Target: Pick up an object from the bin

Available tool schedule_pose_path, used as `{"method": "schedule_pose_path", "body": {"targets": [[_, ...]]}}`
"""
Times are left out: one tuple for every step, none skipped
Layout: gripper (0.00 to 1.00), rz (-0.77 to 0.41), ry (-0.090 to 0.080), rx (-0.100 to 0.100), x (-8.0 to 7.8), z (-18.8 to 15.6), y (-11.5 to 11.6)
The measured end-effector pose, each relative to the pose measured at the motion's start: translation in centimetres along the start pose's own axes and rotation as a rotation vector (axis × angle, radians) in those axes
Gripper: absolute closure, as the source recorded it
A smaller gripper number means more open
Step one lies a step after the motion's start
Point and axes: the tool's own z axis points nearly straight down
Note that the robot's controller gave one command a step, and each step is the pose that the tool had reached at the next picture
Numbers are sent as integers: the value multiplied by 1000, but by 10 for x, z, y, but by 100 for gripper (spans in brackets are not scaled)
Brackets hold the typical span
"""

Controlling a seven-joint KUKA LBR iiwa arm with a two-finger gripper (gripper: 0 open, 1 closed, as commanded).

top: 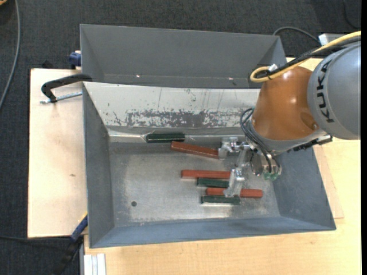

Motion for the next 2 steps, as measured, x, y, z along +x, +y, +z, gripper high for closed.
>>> {"method": "schedule_pose_path", "body": {"targets": [[0,-9,6,0,31,66,17],[0,93,2,0,9,20,-9]]}}
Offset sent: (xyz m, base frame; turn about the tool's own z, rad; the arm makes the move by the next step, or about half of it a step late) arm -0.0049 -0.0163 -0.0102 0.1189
